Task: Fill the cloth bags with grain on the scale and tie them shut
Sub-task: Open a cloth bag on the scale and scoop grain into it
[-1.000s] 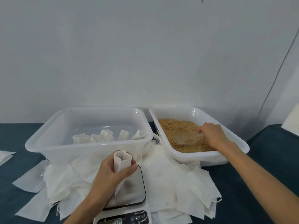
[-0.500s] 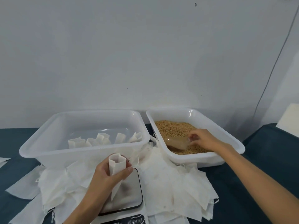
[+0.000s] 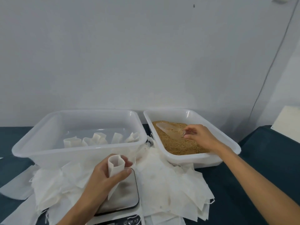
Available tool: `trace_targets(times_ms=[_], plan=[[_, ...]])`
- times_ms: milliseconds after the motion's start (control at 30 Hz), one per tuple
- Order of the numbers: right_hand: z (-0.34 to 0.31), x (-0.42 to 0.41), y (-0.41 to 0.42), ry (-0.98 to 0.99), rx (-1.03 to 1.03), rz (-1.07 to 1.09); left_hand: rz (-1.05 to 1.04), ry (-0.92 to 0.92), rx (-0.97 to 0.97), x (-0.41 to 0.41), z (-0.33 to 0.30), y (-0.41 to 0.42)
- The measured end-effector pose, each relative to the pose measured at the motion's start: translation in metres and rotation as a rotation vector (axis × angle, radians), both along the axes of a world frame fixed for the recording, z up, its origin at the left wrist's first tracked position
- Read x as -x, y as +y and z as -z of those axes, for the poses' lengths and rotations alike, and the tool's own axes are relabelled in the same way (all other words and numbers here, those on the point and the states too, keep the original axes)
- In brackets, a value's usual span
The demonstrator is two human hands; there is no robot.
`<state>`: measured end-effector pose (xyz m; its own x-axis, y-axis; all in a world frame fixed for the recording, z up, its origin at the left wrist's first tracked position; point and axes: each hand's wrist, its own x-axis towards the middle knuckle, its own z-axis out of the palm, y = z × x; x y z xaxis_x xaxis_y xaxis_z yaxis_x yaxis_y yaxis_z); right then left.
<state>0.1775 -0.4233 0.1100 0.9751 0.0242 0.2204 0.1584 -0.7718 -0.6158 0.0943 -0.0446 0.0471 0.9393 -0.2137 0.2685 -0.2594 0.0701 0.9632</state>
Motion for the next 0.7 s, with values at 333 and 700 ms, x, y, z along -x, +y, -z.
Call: trace_targets(times_ms=[333, 700], plan=[[-0.034, 0.05, 0.097, -0.105, 0.126, -0.426, -0.017, 0.064, -0.016, 0.004, -0.006, 0.003], [-0.055, 0.047, 0.116, -0.356, 0.523, -0.377, 0.01, 0.126, 0.009, 0.003, -0.007, 0.002]])
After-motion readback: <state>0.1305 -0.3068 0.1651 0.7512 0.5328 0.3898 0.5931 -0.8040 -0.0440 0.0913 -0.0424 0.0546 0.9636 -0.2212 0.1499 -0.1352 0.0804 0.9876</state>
